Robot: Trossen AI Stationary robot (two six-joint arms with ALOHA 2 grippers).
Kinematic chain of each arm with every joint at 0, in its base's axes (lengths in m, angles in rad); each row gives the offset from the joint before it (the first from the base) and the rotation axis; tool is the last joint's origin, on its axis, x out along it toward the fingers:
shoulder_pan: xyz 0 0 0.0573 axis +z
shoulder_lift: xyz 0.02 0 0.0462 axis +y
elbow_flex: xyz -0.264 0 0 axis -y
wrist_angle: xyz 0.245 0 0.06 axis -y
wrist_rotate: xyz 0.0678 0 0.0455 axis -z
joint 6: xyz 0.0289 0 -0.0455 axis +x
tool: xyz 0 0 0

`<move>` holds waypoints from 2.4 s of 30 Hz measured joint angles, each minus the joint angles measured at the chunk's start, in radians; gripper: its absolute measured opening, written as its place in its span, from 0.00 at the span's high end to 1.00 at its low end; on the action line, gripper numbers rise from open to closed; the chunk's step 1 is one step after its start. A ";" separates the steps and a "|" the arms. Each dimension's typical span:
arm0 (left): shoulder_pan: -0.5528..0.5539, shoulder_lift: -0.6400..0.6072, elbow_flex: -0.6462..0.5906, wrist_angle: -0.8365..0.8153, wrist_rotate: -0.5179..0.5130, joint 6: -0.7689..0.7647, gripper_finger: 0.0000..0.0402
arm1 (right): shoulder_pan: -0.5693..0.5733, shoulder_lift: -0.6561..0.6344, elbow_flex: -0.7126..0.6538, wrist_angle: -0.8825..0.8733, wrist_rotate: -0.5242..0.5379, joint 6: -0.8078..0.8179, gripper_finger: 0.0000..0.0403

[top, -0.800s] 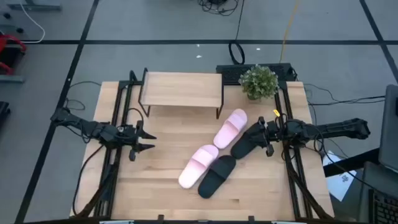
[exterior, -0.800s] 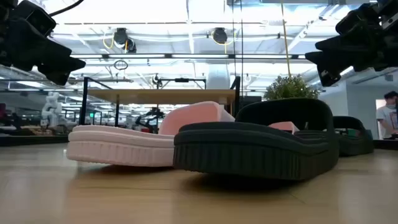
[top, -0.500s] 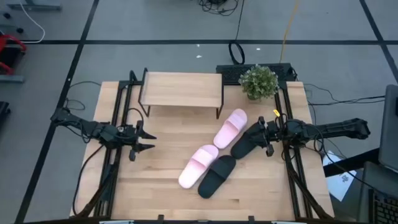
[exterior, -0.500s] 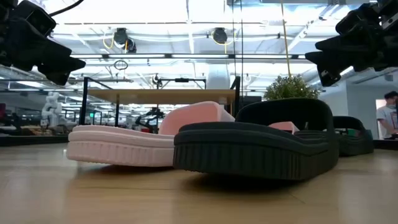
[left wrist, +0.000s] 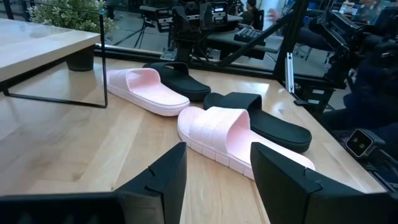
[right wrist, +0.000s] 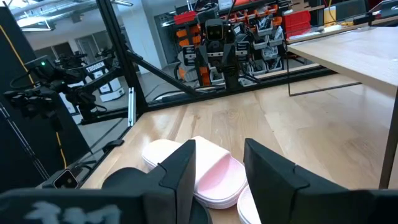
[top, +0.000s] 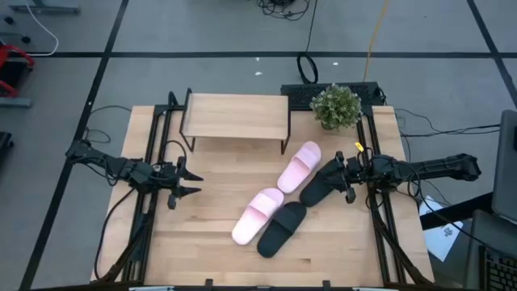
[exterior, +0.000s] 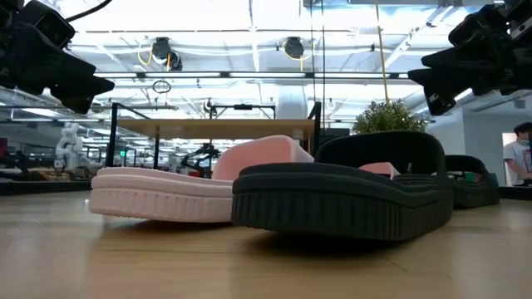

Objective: Pick and place slides into the shelf

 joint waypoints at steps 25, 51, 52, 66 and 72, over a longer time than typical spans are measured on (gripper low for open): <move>0.000 0.000 0.000 0.000 0.000 0.000 0.56 | 0.000 0.000 0.000 0.000 0.000 0.000 0.68; -0.003 0.000 -0.002 0.415 -0.039 -0.079 0.56 | 0.028 0.028 0.000 0.536 -0.133 0.246 0.68; -0.007 0.002 -0.002 0.416 -0.027 -0.089 0.56 | 0.039 0.041 0.000 0.567 -0.132 0.229 0.68; -0.185 0.397 0.013 0.760 -0.012 -0.054 0.56 | 0.283 0.415 0.308 0.660 -0.128 -0.158 0.68; -0.249 0.717 0.157 0.745 -0.055 -0.078 0.56 | 0.322 0.611 0.510 0.574 -0.063 -0.294 0.68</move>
